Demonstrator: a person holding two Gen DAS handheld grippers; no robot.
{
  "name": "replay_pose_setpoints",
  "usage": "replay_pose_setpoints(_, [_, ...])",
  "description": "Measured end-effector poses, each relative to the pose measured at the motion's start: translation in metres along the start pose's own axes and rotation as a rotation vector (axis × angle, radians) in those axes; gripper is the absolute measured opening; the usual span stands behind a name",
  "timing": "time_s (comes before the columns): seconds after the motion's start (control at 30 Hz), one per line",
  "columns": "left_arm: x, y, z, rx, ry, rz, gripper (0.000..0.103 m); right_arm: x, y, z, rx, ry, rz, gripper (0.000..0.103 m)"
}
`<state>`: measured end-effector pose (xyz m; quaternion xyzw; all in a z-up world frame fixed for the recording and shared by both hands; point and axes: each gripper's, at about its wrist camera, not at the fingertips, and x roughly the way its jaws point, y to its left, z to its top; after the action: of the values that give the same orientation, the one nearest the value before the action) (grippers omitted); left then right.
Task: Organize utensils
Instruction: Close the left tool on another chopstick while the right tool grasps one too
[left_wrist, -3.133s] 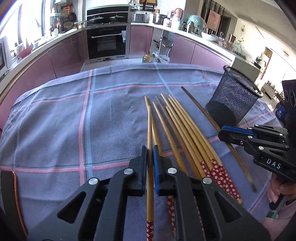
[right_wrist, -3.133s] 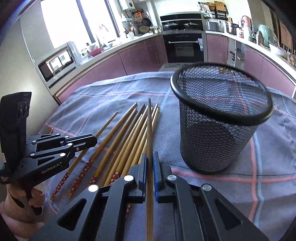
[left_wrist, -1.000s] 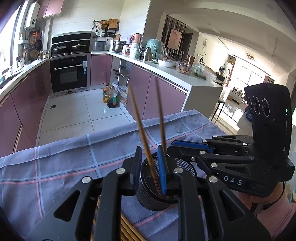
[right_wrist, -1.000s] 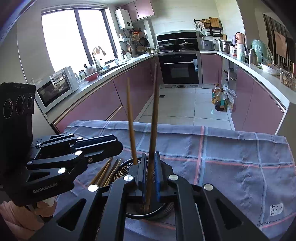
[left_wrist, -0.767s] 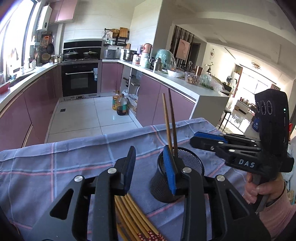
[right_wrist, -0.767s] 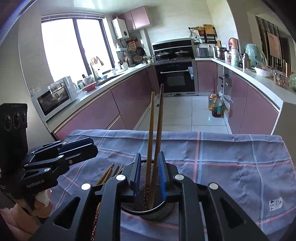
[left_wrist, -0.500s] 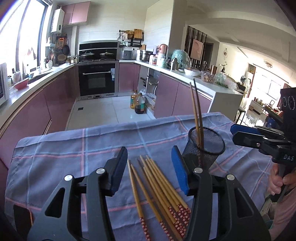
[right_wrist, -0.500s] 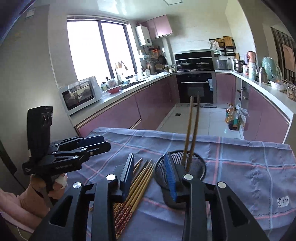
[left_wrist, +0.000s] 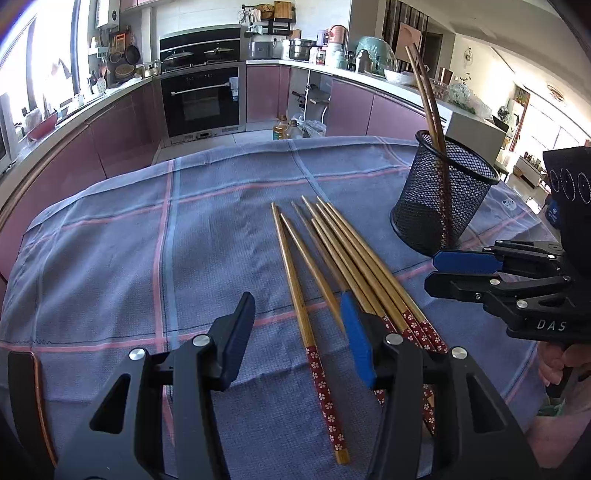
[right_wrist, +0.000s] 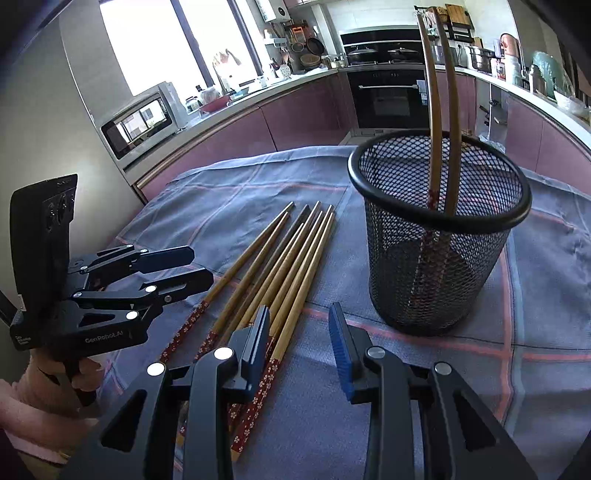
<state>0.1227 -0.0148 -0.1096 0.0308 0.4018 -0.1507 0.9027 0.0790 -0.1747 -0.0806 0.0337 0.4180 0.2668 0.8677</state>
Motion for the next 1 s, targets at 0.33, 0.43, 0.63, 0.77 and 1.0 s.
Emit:
replay_pose_setpoints(0.33, [0.018, -0.001, -0.002, -0.025, 0.071, -0.004, 0.036, 0.024, 0.003, -0.002, -0.003, 0.037, -0.041, 0.030])
replay_pose_setpoints(0.43, [0.022, -0.002, -0.001, -0.026, 0.079, -0.003, 0.033, 0.026, 0.005, 0.000, -0.007, 0.036, -0.054, 0.029])
replay_pose_setpoints(0.63, [0.024, -0.002, -0.002, -0.026, 0.091, 0.001, 0.025, 0.027, 0.003, 0.001, -0.007, 0.043, -0.076, 0.026])
replay_pose_setpoints(0.77, [0.026, -0.004, 0.002, -0.015, 0.093, 0.009, 0.026, 0.030, 0.004, 0.002, -0.017, 0.051, -0.096, 0.026])
replay_pose_setpoints(1.0, [0.042, -0.008, 0.014, 0.002, 0.100, 0.017, 0.026, 0.044, 0.012, 0.012, -0.029, 0.056, -0.127, 0.027])
